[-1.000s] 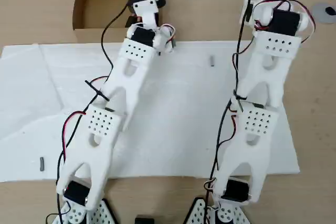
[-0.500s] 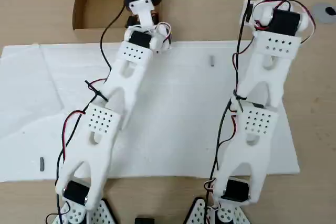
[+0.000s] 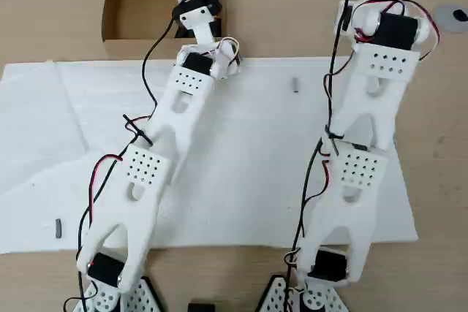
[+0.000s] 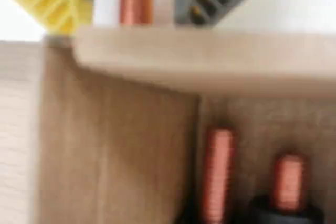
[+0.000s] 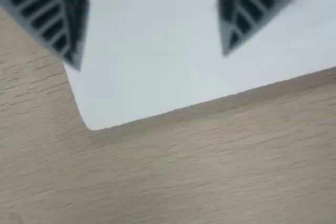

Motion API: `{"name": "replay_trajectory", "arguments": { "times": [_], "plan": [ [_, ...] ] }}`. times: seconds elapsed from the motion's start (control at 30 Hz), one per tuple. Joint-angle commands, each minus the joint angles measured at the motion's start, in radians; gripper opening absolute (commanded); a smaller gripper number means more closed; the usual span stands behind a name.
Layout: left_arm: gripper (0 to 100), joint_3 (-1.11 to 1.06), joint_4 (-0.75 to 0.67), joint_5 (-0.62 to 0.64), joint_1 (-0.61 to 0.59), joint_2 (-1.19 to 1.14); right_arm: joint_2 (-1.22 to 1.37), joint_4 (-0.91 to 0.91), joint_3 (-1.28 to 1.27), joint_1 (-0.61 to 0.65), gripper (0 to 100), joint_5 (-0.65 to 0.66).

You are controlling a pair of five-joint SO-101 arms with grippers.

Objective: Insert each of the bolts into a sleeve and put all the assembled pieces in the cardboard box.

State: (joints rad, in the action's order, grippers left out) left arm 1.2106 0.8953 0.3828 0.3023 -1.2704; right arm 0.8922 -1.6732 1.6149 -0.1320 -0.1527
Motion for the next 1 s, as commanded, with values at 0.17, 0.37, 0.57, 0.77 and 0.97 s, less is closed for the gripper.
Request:
{"name": "replay_trajectory", "arguments": {
  "times": [0.17, 0.37, 0.57, 0.77, 0.97],
  "plan": [
    [11, 0.060, -0.035, -0.066, 0.002, 0.004, -0.097, 0.041, 0.051, -0.013, 20.8, 0.011],
    [4, 0.060, -0.018, -0.207, 0.000, 0.004, -0.097, 0.041, 0.051, -0.013, 20.7, 0.008],
    [0, 0.058, -0.017, -0.258, 0.002, 0.004, -0.099, 0.041, 0.051, -0.013, 20.7, 0.008],
    [0, 0.083, 0.005, -0.256, 0.000, 0.008, -0.099, 0.041, 0.051, -0.015, 20.7, 0.008],
    [0, 0.255, 0.098, -0.256, -0.011, 0.058, -0.099, 0.041, 0.053, -0.016, 20.7, 0.008]
  ]
}}
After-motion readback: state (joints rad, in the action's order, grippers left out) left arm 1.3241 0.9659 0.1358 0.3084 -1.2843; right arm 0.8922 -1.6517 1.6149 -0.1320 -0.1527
